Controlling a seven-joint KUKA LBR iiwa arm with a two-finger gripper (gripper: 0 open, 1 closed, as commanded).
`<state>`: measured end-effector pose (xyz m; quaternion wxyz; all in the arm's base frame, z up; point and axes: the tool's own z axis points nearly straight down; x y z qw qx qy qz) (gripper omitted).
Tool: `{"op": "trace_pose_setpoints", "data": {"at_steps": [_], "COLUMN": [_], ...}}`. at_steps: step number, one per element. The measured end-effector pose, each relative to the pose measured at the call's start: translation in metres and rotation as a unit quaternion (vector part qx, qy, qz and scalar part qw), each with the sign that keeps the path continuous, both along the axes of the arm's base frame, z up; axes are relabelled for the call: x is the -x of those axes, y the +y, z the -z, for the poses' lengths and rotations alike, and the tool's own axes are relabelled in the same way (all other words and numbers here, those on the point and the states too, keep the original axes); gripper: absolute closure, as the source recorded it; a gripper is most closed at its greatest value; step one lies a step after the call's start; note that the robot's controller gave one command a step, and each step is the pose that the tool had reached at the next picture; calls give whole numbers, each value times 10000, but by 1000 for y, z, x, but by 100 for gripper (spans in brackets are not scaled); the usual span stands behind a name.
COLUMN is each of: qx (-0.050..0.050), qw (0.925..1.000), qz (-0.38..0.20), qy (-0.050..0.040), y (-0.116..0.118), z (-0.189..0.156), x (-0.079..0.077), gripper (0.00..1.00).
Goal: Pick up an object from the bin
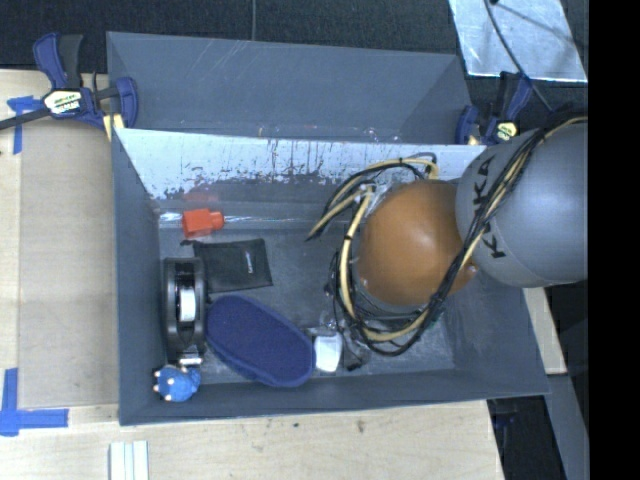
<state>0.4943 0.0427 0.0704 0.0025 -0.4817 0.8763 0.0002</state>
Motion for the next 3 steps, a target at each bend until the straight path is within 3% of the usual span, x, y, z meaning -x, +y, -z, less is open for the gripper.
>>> {"op": "trace_pose_setpoints", "data": {"at_steps": [1, 2, 3], "qx": [7, 6, 5], "qw": [10000, 10000, 10000], "qz": [17, 33, 49], "qy": [-10, -5, -29], "y": [0, 1, 1], "z": [-42, -61, -130], "x": [-2, -3, -5], "gripper": [100, 100, 100]}}
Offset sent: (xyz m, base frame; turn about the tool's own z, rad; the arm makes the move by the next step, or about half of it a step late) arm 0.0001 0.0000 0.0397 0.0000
